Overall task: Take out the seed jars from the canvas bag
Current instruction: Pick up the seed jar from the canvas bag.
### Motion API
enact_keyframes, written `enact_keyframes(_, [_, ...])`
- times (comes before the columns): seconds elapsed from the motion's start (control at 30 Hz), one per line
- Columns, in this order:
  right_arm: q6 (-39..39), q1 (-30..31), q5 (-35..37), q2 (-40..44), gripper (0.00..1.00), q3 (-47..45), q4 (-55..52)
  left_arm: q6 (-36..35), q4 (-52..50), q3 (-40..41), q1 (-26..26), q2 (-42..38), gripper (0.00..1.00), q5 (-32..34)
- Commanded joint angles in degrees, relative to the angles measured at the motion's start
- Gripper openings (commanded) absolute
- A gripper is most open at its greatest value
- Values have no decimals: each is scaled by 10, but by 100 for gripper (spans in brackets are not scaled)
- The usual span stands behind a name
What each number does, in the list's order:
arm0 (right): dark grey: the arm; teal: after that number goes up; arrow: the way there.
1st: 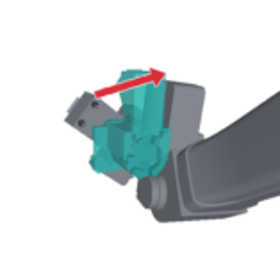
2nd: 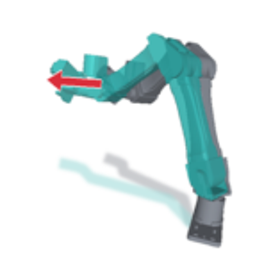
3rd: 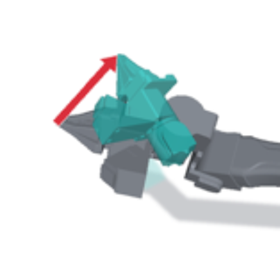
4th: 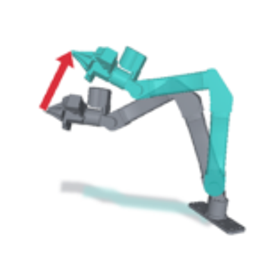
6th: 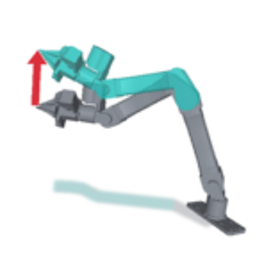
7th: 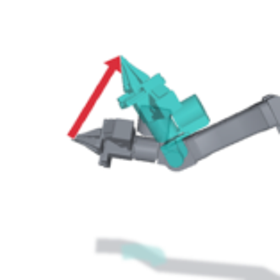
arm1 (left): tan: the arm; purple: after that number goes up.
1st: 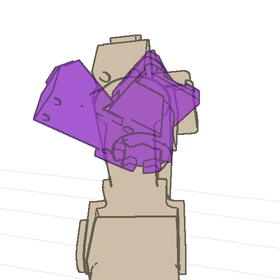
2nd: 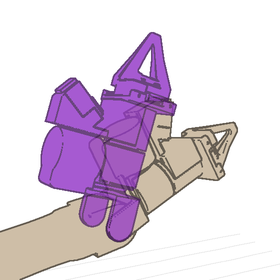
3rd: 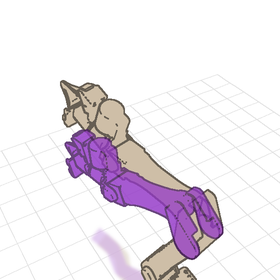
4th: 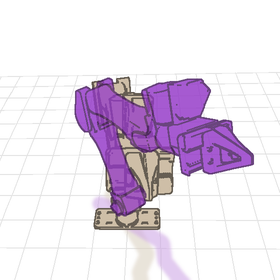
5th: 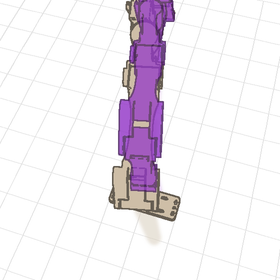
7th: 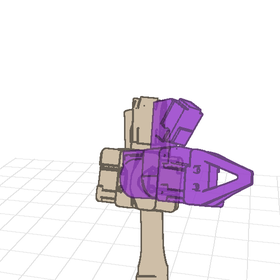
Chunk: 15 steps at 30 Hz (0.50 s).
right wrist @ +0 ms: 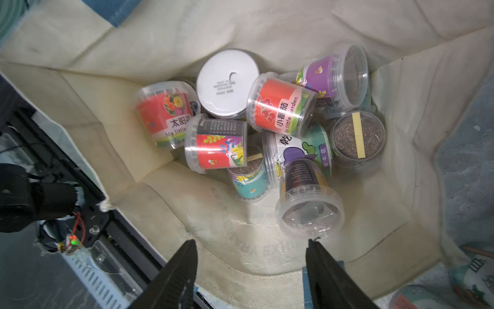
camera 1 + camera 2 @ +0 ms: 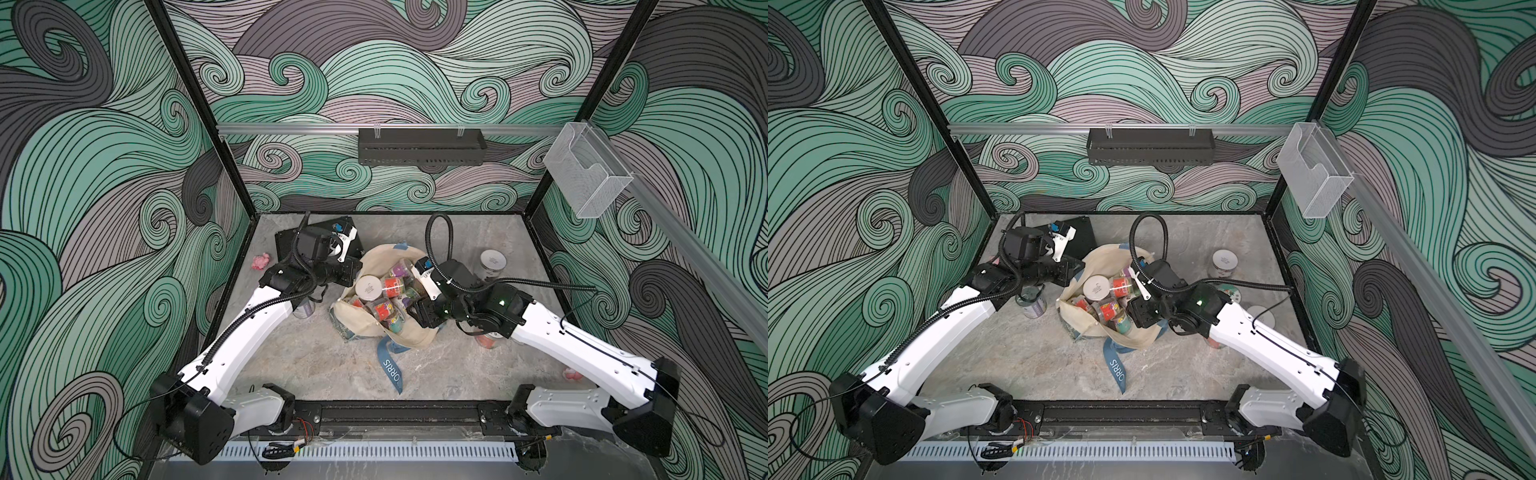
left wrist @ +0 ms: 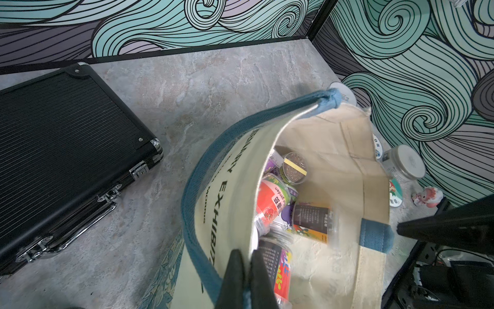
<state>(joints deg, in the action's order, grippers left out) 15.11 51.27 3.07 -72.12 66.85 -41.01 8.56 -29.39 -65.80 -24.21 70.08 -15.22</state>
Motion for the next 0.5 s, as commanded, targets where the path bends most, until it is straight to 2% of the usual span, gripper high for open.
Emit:
enact_keyframes(0.0, [-51,3,46,-23,69,12,0,4,9,-8,-3,9,0,-4])
enact_keyframes(0.23, [-68,1,104,-79,83,20,-17,6,2,-13,-4,19,0,-3])
enact_keyframes(0.47, [-57,-7,112,-124,86,36,-27,8,2,-14,-3,22,0,-7])
